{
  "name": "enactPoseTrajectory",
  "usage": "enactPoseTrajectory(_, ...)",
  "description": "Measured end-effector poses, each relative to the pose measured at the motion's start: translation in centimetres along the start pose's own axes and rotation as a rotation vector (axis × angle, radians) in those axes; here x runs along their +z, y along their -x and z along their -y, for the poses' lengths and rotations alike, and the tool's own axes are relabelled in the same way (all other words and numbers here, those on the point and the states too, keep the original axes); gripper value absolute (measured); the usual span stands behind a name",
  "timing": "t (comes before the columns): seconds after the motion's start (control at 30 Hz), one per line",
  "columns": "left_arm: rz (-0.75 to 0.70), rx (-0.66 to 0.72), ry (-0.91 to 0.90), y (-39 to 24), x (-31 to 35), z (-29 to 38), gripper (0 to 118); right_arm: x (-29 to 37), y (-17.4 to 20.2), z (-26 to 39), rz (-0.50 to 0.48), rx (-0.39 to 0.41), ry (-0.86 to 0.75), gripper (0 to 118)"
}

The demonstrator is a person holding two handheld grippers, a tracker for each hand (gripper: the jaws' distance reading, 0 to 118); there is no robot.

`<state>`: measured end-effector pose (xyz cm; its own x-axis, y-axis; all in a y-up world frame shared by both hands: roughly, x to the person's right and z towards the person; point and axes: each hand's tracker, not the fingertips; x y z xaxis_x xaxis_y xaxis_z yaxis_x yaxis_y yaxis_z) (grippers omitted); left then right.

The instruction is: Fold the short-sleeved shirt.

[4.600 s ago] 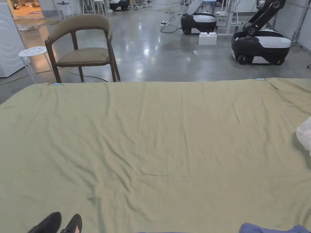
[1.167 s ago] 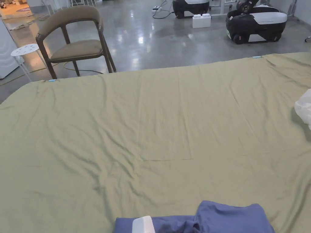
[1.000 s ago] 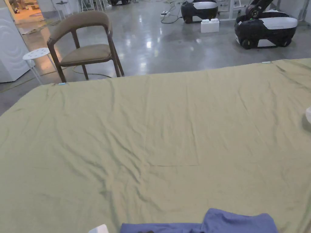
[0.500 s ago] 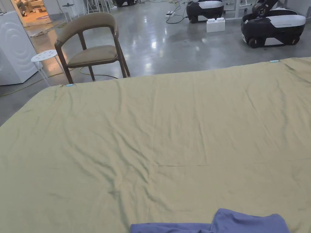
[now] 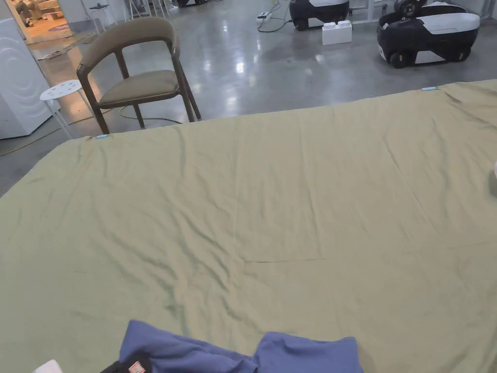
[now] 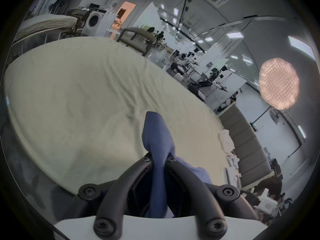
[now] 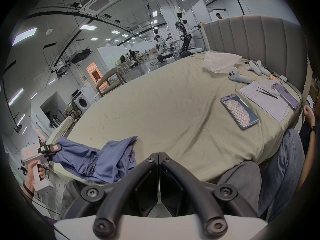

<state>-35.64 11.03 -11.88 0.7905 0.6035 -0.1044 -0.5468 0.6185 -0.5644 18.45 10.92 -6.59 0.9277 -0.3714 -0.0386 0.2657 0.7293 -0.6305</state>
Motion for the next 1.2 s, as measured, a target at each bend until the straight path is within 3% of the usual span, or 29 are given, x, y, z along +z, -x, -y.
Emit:
enactPoseTrajectory(0.17, 0.167, -0.081, 0.214, -8.3, -6.9, 5.3, 5, 0.8, -0.2, 0.5, 0.008, -0.017, -0.006, 0)
enactPoseTrajectory(0.27, 0.121, -0.253, 0.322, -11.9, -11.5, 8.6, 5, 1.6, -0.7, 1.2, 0.026, -0.029, -0.011, 0)
enactPoseTrajectory(0.37, 0.084, -0.312, 0.422, -13.5, -14.7, 11.2, 7, 2.4, -1.4, 1.9, 0.061, -0.065, -0.014, 0)
enactPoseTrajectory(0.43, 0.073, -0.344, 0.499, -14.0, -15.8, 12.1, 29, 2.8, -2.0, 2.4, 0.071, -0.098, -0.013, 0)
enactPoseTrajectory(0.5, 0.210, -0.296, 0.467, -14.5, -15.0, 11.9, 59, 3.1, -2.7, 2.7, 0.086, -0.128, -0.010, 0)
enactPoseTrajectory(0.53, 0.253, -0.253, 0.442, -14.5, -14.4, 11.5, 63, 3.1, -3.0, 2.8, 0.093, -0.137, -0.009, 0)
enactPoseTrajectory(0.6, 0.255, -0.173, 0.390, -13.7, -13.8, 10.5, 60, 3.2, -3.5, 2.9, 0.103, -0.155, -0.014, 0)
enactPoseTrajectory(0.63, 0.241, -0.144, 0.369, -13.1, -13.6, 10.3, 50, 3.2, -3.6, 2.9, 0.103, -0.164, -0.015, 0)
enactPoseTrajectory(0.67, 0.215, -0.118, 0.359, -12.4, -13.2, 9.8, 31, 3.2, -3.8, 2.8, 0.098, -0.173, -0.015, 0)
enactPoseTrajectory(0.7, 0.205, -0.100, 0.366, -11.8, -13.3, 9.8, 3, 3.2, -3.9, 2.8, 0.097, -0.180, -0.017, 0)
enactPoseTrajectory(0.93, 0.243, -0.118, 0.552, -12.1, -17.5, 14.6, 2, 2.5, -2.9, 2.6, 0.092, -0.152, 0.016, 0)
enactPoseTrajectory(1.0, 0.155, -0.207, 0.596, -12.4, -18.8, 16.2, 2, 2.2, -2.1, 2.4, 0.084, -0.113, 0.034, 0)
enactPoseTrajectory(1.13, 0.194, -0.149, 0.544, -12.6, -17.4, 14.5, 4, 1.1, -0.3, 1.7, 0.027, -0.033, 0.071, 0)
enactPoseTrajectory(1.17, 0.209, -0.138, 0.512, -12.4, -16.2, 13.7, 11, 0.5, 0.2, 1.5, -0.001, -0.015, 0.083, 0)
enactPoseTrajectory(1.2, 0.237, -0.136, 0.458, -12.2, -14.6, 12.5, 25, -0.3, 0.9, 1.2, -0.033, 0.007, 0.099, 0)
